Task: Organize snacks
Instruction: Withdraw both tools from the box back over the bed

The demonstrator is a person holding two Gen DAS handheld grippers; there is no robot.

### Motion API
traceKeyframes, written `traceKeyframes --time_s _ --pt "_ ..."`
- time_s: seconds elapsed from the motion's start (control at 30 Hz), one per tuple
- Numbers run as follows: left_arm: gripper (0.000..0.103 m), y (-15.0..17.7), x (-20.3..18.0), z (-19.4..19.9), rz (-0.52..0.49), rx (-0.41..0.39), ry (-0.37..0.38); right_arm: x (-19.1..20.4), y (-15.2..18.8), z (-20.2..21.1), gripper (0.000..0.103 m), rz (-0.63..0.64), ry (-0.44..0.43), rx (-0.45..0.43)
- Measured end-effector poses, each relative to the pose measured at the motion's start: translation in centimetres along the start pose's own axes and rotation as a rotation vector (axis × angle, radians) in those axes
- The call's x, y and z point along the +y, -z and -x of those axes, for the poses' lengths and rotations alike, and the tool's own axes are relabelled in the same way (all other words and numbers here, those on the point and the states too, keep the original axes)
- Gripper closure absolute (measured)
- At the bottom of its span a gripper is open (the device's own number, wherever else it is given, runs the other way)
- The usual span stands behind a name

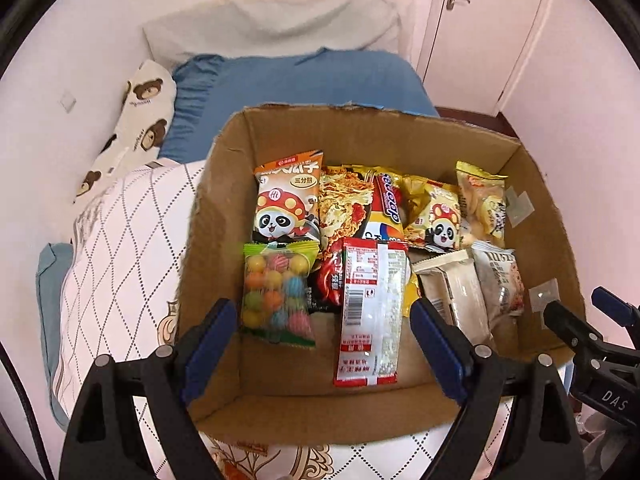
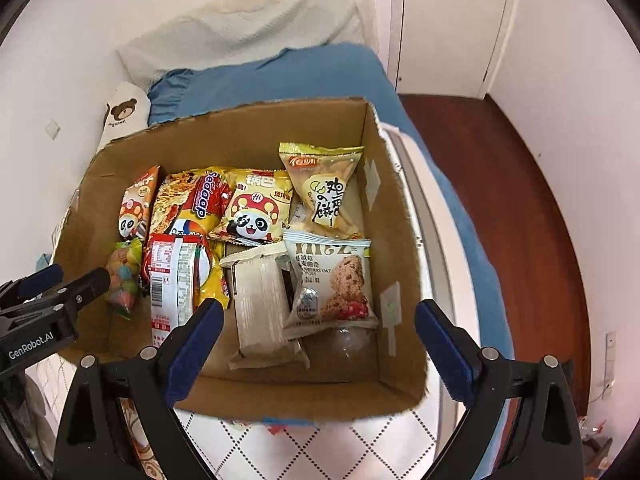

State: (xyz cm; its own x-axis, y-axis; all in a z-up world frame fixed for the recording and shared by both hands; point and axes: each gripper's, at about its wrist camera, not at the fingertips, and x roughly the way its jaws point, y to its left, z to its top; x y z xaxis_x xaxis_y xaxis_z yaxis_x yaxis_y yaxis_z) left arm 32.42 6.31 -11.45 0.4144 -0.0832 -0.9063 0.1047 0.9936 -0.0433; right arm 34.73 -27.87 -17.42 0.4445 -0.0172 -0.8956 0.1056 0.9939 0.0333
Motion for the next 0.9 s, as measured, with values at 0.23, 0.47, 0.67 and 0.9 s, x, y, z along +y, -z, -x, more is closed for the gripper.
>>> traceKeyframes --time_s 0.23,0.47,0.67,0.9 --pt "0.014 2.2 -0.3 2.8 -0.006 -0.048 0.022 -0.2 2.3 3.9 0.005 0.007 -0.016 -0.071" --pt "0.014 4.2 -0.9 6.8 -0.02 -0.127 0.03 -0.2 4.1 8.0 0.005 0.014 -0.033 -0.142" --pt "0.014 5.8 -1.3 10.1 -0.027 -0.191 0.042 0.1 5.6 11.6 0.005 0.026 -0.048 -0.203" --pt "0.014 7.2 -1.8 13.3 -0.027 -0.241 0.06 0.3 6.7 15.1 0.005 0.032 -0.071 -0.262"
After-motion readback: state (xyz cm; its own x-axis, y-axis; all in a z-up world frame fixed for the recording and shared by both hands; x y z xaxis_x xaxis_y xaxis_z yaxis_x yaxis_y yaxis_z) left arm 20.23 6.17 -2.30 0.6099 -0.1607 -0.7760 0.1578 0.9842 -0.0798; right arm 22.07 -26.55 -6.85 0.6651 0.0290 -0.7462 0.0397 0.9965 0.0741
